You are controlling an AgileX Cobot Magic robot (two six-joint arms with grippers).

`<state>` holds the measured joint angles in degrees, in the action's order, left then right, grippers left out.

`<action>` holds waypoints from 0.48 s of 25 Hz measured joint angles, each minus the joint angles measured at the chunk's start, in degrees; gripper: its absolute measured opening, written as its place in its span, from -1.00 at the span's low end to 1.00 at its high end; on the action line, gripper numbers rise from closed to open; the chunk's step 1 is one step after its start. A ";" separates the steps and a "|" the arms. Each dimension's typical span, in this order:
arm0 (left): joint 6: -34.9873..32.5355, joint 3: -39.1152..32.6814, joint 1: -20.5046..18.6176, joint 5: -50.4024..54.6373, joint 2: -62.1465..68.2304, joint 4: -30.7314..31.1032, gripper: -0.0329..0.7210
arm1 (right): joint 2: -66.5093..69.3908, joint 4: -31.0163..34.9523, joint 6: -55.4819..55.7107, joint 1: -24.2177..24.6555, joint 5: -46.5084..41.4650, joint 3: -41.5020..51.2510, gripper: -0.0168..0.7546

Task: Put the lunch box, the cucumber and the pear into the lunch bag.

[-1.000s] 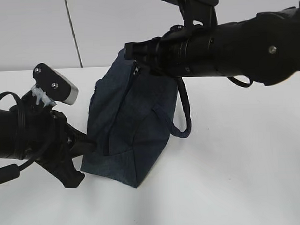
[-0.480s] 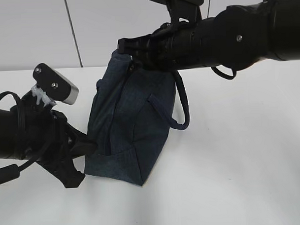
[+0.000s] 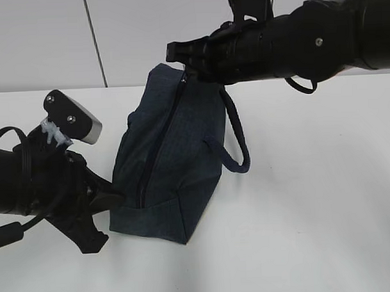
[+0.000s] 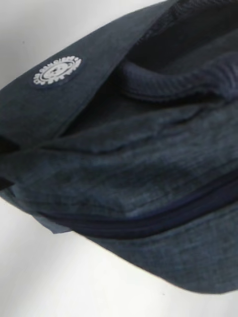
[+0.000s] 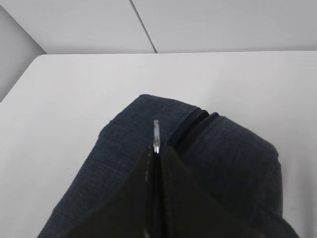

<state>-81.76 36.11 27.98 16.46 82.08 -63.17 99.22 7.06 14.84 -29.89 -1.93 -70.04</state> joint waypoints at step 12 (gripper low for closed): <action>0.00 -0.06 0.00 0.00 0.00 0.00 -0.90 | 3.67 -0.74 0.00 1.80 -0.01 -3.87 -0.96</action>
<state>-81.76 36.05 27.98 16.46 82.08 -63.17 102.89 6.32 14.84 -28.09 -1.93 -73.90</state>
